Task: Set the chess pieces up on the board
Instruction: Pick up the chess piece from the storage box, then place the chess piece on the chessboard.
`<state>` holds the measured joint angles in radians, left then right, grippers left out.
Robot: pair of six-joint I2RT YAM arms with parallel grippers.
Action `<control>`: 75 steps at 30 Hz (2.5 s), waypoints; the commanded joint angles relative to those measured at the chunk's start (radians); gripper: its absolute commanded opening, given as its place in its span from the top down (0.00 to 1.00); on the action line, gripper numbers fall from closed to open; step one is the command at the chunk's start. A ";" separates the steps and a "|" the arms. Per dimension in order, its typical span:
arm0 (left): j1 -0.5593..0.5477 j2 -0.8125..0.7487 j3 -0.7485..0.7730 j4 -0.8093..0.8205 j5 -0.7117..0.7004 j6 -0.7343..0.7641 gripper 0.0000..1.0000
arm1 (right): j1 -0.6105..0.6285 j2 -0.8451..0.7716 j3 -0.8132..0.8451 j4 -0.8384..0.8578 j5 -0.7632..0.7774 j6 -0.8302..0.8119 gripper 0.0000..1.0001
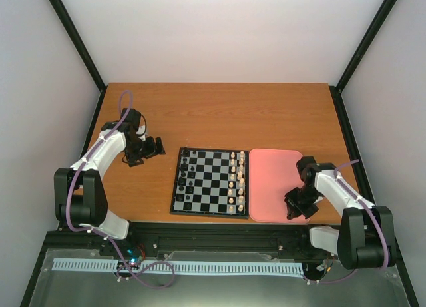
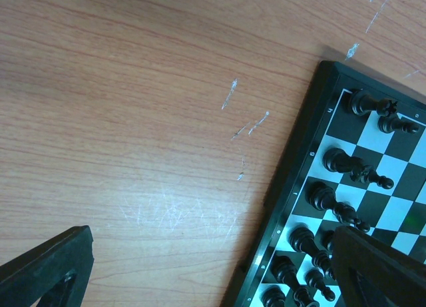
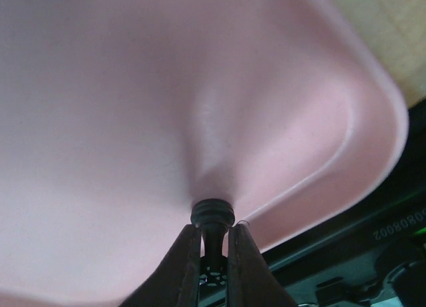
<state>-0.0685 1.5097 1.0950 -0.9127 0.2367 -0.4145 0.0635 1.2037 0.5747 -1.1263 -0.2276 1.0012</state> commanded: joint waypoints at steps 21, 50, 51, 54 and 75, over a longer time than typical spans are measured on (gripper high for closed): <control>-0.003 -0.012 0.028 0.003 -0.007 -0.003 0.00 | 0.673 0.314 0.783 -0.056 0.303 -0.132 0.97; -0.003 -0.035 0.005 0.009 -0.019 -0.014 0.00 | 1.210 1.065 1.591 -0.224 0.105 -0.466 0.97; -0.004 -0.034 0.005 0.011 -0.015 -0.014 0.00 | 1.209 1.070 1.588 -0.213 0.091 -0.472 0.97; -0.003 -0.036 0.005 0.008 -0.014 -0.014 0.00 | 1.210 1.091 1.590 -0.193 0.074 -0.486 0.97; -0.003 -0.044 0.006 0.007 -0.022 -0.011 0.00 | 1.178 1.164 1.584 -0.212 0.115 -0.493 0.97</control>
<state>-0.0685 1.4944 1.0946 -0.9138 0.2203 -0.4152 1.2469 2.3425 2.1525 -1.3167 -0.1333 0.5167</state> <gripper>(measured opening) 0.999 0.084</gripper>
